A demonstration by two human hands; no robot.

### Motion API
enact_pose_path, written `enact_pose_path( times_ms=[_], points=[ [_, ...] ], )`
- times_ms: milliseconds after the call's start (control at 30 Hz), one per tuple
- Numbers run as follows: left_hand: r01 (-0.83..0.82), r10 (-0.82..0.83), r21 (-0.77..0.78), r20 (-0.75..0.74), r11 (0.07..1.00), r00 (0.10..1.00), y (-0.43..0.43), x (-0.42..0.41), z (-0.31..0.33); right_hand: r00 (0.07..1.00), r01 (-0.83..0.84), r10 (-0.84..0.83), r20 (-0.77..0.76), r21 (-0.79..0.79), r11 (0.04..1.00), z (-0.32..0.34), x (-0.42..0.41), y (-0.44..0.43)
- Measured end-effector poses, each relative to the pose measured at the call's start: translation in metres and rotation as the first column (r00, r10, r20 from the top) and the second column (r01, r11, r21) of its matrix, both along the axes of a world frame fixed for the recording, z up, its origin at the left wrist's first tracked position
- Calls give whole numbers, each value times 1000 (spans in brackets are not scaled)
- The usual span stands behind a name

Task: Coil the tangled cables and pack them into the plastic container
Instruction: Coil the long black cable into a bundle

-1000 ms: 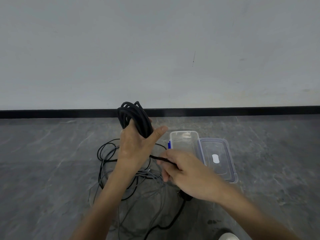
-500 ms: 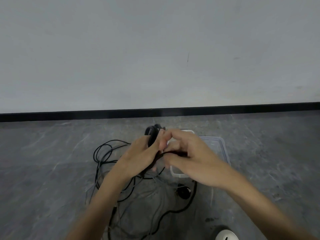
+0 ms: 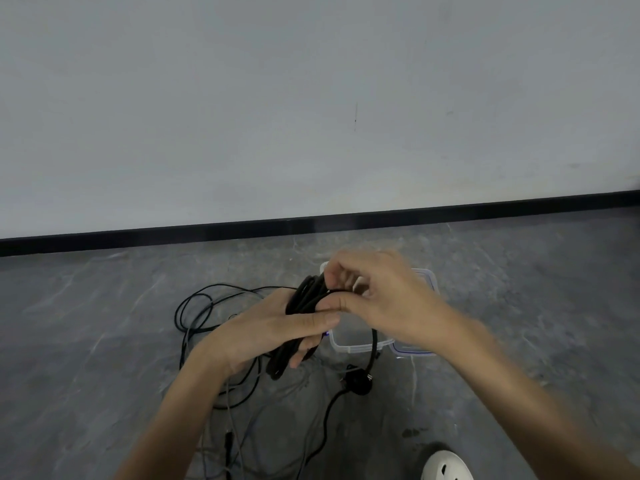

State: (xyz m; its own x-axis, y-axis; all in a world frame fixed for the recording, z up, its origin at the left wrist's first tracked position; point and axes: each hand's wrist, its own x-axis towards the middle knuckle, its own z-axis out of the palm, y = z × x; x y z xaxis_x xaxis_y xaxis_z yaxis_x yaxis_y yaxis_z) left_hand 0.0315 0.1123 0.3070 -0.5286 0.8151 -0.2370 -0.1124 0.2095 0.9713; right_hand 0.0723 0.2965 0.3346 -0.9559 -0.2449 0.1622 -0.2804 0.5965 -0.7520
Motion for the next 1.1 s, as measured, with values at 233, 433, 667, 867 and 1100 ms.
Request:
enact_pose_path(
  times_ms=[233, 433, 667, 867, 1100],
  points=[
    [-49, 47, 11, 109, 999, 993, 1, -2, -4, 990, -46, 62, -128, 120, 992, 3, 1, -1],
    [-172, 169, 11, 110, 985, 979, -3, -3, -3, 992, -18, 61, -107, 367, 930, -12, 3, -2],
    [-269, 262, 36, 132, 963, 956, -11, -10, -5, 994, 107, -106, -21, 59, 993, -18, -3, -1],
    [-161, 154, 23, 184, 987, 971, -7, -9, -5, 983, 157, -159, -89, -26, 987, -21, -8, 4],
    [-69, 13, 172, 307, 983, 952, -1, -3, -2, 979, 164, -160, -126, 19, 986, -18, -12, 7]
  ],
)
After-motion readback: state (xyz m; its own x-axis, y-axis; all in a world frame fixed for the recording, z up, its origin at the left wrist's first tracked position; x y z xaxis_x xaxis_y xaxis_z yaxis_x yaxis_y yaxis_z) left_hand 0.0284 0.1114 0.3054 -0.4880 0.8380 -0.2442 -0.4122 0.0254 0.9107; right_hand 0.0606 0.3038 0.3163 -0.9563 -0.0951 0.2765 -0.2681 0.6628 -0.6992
